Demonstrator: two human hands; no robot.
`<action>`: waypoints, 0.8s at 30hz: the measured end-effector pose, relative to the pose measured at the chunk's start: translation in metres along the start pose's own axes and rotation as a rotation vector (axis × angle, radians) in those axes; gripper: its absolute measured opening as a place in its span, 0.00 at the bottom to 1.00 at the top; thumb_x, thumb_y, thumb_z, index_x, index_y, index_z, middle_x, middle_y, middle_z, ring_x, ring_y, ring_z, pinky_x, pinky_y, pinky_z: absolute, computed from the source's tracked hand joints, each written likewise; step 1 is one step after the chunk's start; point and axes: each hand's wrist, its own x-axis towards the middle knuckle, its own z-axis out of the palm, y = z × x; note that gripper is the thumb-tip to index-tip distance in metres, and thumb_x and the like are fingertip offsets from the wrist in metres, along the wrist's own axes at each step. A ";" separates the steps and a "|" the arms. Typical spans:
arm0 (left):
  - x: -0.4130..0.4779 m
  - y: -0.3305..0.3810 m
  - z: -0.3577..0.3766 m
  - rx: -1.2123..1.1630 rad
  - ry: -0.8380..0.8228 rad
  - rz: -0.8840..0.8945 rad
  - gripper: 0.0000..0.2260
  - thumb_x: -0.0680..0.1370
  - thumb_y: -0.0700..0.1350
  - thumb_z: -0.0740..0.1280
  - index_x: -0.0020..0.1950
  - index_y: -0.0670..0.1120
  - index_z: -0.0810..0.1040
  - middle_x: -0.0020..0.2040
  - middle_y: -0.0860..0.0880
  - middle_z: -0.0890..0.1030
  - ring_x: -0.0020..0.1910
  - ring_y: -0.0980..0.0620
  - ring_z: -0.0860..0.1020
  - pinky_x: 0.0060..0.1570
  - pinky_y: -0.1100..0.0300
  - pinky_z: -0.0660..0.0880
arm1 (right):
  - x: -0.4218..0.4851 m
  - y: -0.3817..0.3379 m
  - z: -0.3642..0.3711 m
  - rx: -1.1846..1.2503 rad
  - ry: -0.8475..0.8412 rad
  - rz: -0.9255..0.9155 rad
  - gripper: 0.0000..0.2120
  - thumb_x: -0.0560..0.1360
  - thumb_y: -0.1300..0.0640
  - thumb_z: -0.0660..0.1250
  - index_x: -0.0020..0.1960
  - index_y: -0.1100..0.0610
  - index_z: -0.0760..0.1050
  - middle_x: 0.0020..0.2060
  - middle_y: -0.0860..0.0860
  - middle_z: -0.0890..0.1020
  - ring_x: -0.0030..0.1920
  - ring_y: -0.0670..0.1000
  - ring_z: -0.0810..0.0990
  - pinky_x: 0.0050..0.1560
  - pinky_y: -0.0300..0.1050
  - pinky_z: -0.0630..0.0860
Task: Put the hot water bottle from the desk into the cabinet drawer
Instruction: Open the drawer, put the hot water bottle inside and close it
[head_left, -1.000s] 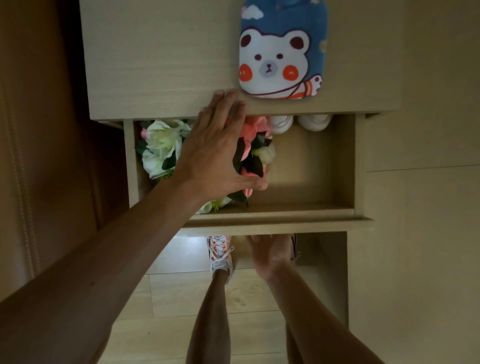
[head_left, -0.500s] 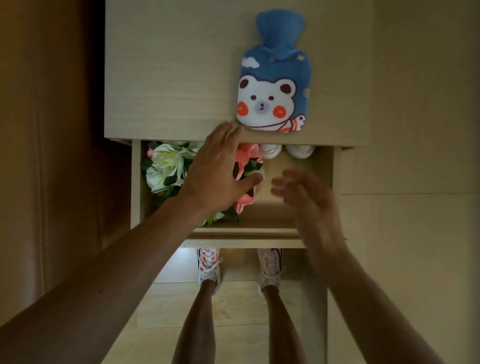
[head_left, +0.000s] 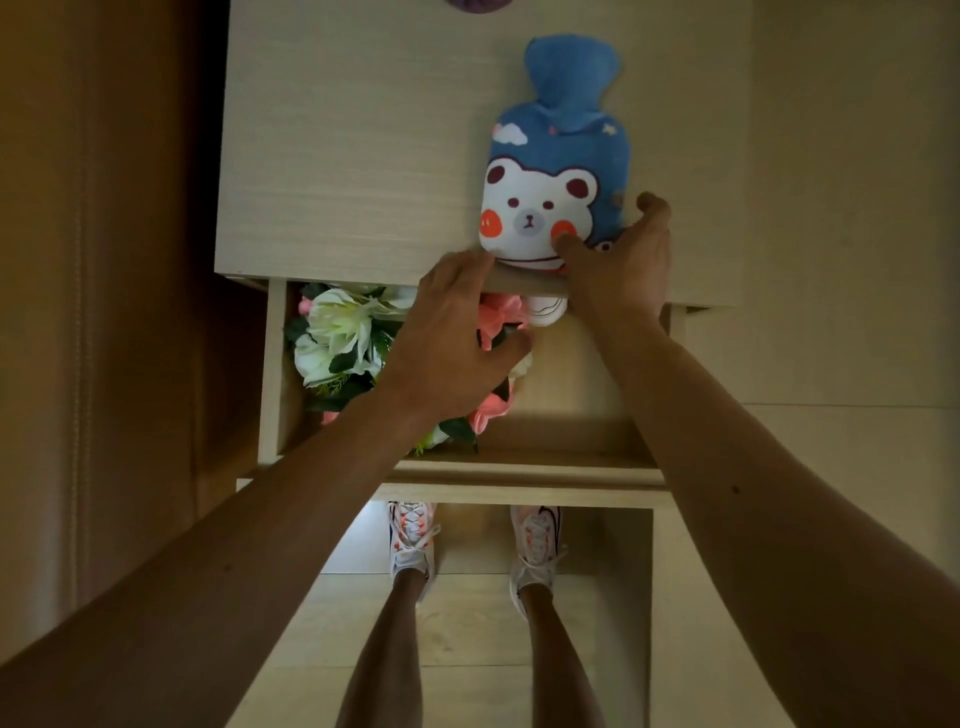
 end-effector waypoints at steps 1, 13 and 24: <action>0.000 -0.001 0.000 -0.001 -0.002 0.004 0.31 0.72 0.57 0.69 0.72 0.47 0.69 0.67 0.47 0.75 0.67 0.48 0.71 0.67 0.53 0.71 | 0.002 -0.002 -0.001 0.022 0.002 0.023 0.40 0.69 0.47 0.78 0.74 0.56 0.65 0.65 0.54 0.77 0.63 0.54 0.79 0.62 0.49 0.78; -0.019 0.014 -0.014 -0.095 0.212 -0.113 0.30 0.75 0.56 0.66 0.74 0.44 0.68 0.72 0.43 0.71 0.71 0.45 0.68 0.67 0.54 0.69 | -0.039 -0.018 -0.069 0.464 -0.038 -0.135 0.11 0.74 0.62 0.68 0.56 0.60 0.79 0.45 0.51 0.85 0.45 0.48 0.86 0.44 0.42 0.83; -0.065 0.023 0.016 -0.080 0.250 -0.016 0.20 0.74 0.48 0.68 0.65 0.44 0.75 0.61 0.45 0.76 0.61 0.49 0.72 0.60 0.55 0.72 | -0.085 0.040 -0.149 0.003 0.093 -0.223 0.16 0.76 0.59 0.68 0.63 0.54 0.76 0.53 0.48 0.82 0.48 0.40 0.82 0.45 0.40 0.80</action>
